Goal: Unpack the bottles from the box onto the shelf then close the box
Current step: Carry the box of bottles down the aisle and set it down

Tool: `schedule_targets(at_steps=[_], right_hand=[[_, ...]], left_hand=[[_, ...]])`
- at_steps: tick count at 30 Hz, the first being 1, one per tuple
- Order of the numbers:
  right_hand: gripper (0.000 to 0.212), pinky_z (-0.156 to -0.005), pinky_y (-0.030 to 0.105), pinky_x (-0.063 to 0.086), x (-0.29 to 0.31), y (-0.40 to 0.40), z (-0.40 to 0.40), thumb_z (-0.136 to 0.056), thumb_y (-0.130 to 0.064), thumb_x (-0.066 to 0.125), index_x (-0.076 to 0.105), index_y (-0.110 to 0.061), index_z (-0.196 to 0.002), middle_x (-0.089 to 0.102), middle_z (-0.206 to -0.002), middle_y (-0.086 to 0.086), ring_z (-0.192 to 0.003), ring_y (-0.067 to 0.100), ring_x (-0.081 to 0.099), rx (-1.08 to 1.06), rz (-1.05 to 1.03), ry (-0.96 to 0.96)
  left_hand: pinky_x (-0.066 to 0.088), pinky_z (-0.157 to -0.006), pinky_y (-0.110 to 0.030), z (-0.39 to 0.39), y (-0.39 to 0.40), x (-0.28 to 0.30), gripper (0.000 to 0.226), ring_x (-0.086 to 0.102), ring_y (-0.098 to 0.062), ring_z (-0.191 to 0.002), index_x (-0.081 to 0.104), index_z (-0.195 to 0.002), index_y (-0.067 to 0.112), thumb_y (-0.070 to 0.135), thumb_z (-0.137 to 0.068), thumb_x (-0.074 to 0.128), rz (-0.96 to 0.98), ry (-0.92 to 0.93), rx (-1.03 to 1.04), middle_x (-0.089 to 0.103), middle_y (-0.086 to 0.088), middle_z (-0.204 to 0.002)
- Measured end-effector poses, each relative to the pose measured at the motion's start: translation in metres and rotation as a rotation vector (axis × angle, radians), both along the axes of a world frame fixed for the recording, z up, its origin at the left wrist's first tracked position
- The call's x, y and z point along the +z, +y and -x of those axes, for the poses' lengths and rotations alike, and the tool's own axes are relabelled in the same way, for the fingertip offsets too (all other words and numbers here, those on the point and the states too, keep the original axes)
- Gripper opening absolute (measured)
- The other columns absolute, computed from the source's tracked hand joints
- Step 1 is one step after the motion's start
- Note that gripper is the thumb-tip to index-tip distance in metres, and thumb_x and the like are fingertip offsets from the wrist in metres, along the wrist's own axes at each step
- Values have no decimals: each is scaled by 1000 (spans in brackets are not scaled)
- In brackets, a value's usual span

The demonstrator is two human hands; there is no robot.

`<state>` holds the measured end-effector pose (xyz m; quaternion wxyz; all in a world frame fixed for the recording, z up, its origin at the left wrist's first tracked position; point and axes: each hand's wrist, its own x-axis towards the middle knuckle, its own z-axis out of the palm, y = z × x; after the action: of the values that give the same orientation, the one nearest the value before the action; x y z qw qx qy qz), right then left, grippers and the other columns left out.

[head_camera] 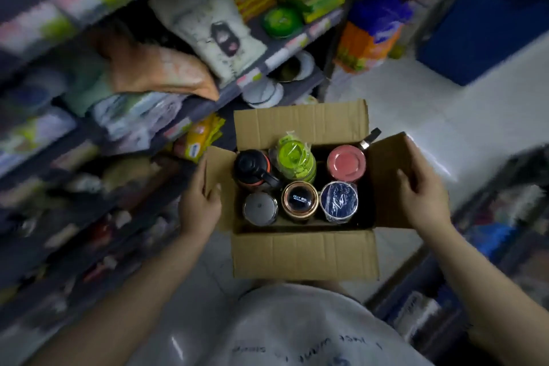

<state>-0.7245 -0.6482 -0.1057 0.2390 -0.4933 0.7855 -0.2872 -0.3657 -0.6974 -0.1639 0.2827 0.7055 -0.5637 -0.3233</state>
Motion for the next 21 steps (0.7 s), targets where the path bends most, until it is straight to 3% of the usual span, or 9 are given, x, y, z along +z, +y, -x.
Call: schedule_targets(at_steps=[4,8,11,14,17,19,21], right_hand=[[58,-92,10,31,-2,-49,-38,-94,-4,48,33,-24,-146,45,-140,-8,-123,20,50,353,24,6],[59,-75,34,45,-6,-83,-104,-94,-9,47,31,-31,-146,65,-122,16,-97,41,63,728,15,58],[58,-74,35,44,-2,-90,-155,-93,-10,47,32,-30,-146,61,-130,10,-100,39,63,897,64,49],[60,-64,41,48,-1,-81,-228,-89,-19,44,32,-30,-147,69,-107,21,-80,42,64,1160,111,48],[61,-73,44,52,-1,-61,-304,-91,-13,49,31,-32,-146,67,-116,20,-92,42,65,1334,109,13],[60,-83,39,49,1,-38,-353,-92,-11,49,31,-32,-146,62,-126,18,-103,39,62,1436,122,-27],[59,-79,33,43,0,-13,-402,-93,-12,48,31,-32,-146,64,-121,19,-99,38,62,1542,116,-32]], left_hand=[[37,-97,-24,-27,70,5,64,44,-23,-134,29,-150,18,4,-93,54,-20,-19,329,41,-3,-150],[37,-96,-28,-49,154,12,64,46,-23,-132,28,-150,27,11,-94,55,-41,-48,699,44,-1,-148],[43,-94,-27,-59,200,20,60,52,-18,-122,34,-147,25,8,-92,54,45,19,857,54,-5,-138],[49,-85,-17,-72,260,29,60,54,-21,-116,32,-148,25,3,-95,49,85,100,1143,57,-5,-129],[48,-93,-35,-82,322,27,62,58,-21,-111,31,-148,31,11,-94,54,23,-34,1355,60,-6,-130],[46,-96,-35,-90,358,24,63,57,-22,-115,31,-148,31,10,-94,55,49,8,1500,58,-6,-133],[43,-96,-32,-99,392,22,62,55,-22,-119,33,-148,31,9,-94,55,70,41,1646,56,-7,-136]])
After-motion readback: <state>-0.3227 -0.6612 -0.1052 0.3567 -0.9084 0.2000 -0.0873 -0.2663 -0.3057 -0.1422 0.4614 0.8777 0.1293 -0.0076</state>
